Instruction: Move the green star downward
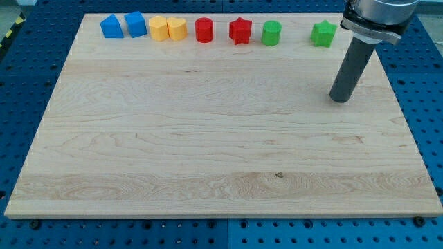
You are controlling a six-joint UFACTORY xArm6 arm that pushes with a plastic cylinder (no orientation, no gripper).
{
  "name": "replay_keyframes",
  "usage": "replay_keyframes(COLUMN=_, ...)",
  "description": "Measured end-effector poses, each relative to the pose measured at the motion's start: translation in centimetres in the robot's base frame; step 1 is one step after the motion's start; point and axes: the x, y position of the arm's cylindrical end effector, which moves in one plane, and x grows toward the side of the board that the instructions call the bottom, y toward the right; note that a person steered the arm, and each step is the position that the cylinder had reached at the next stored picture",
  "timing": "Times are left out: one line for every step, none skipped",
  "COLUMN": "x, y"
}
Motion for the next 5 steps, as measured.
replay_keyframes(x=0.0, y=0.0)
replay_keyframes(x=0.0, y=0.0)
replay_keyframes(x=-1.4, y=0.4)
replay_keyframes(x=-5.5, y=3.5)
replay_keyframes(x=-5.9, y=4.1)
